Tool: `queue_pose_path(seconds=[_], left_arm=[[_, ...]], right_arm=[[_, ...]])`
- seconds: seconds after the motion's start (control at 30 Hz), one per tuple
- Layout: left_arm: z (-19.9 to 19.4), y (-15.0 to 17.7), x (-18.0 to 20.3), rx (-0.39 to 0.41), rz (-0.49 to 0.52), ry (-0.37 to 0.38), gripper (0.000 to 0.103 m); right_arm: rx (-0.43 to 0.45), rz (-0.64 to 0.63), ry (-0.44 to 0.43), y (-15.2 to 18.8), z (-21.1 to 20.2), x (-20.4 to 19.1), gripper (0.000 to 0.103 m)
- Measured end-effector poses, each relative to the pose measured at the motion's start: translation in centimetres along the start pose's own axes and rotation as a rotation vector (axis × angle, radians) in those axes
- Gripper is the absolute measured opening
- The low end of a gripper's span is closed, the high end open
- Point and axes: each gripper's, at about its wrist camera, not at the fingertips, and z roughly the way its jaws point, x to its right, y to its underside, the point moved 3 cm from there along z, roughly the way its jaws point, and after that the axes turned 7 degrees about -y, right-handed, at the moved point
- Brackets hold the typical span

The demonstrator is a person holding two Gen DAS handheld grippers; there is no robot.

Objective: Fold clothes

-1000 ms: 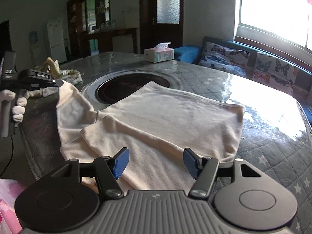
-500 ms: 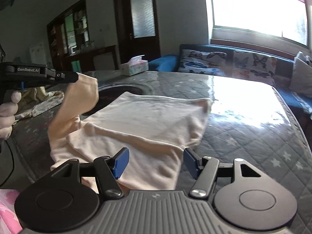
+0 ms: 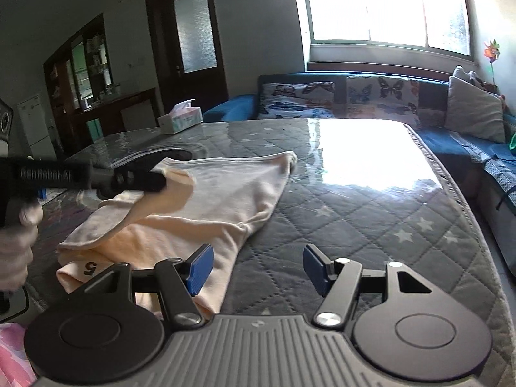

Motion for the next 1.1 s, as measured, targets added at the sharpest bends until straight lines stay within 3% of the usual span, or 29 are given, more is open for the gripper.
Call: queue_pose_path(seconds=[0.13,0.2,0.27,0.5,0.63,0.77,0.87,0.9,0.97,1.1], left_arm=[[0.4,1.4,0.2,-0.049,0.021,0.041,0.012],[0.1,1.8,0.0,-0.057,0.03,0.047,0.034],[-0.3,2.1,-0.3,-0.059,0.039,0.049,0.04],[-3.8,2.1,-6.0,-0.016,0.014,-0.047,0.039],[-5.7,3.1,-9.4,-0.023,-0.008,-0.128,0.039],[-7.0,4.4,-11.7,-0.042,-0.044,-0.184,0.039],[-7.4,5.2,-12.5,-0.062,-0.053,-0.193,0.039],[-7.5,5.5,-12.6,-0.067,-0.053,-0.196,0.039],[-7.8,5.9,-12.8,-0.076,-0.057,-0.185,0.039],[-7.8,6.6,-13.3,-0.1,-0.045,-0.178,0.039]], right_arm=[[0.002,0.02,0.006,-0.1,0.0,0.3,0.062],[0.002,0.026,0.0,-0.3,0.2,0.2,0.062],[0.0,0.033,-0.013,-0.5,0.5,0.1,0.06],[-0.04,0.006,-0.115,-1.5,2.9,-1.8,0.051],[-0.077,-0.019,-0.159,-1.9,5.1,-3.1,0.042],[-0.108,-0.021,-0.173,-2.1,7.3,-3.8,0.039],[-0.133,-0.022,-0.162,-2.0,8.5,-3.8,0.035],[-0.141,-0.022,-0.16,-1.9,8.7,-3.8,0.029],[-0.15,-0.025,-0.154,-1.8,9.0,-3.9,0.027],[-0.151,-0.049,-0.124,-1.7,9.1,-4.0,0.011]])
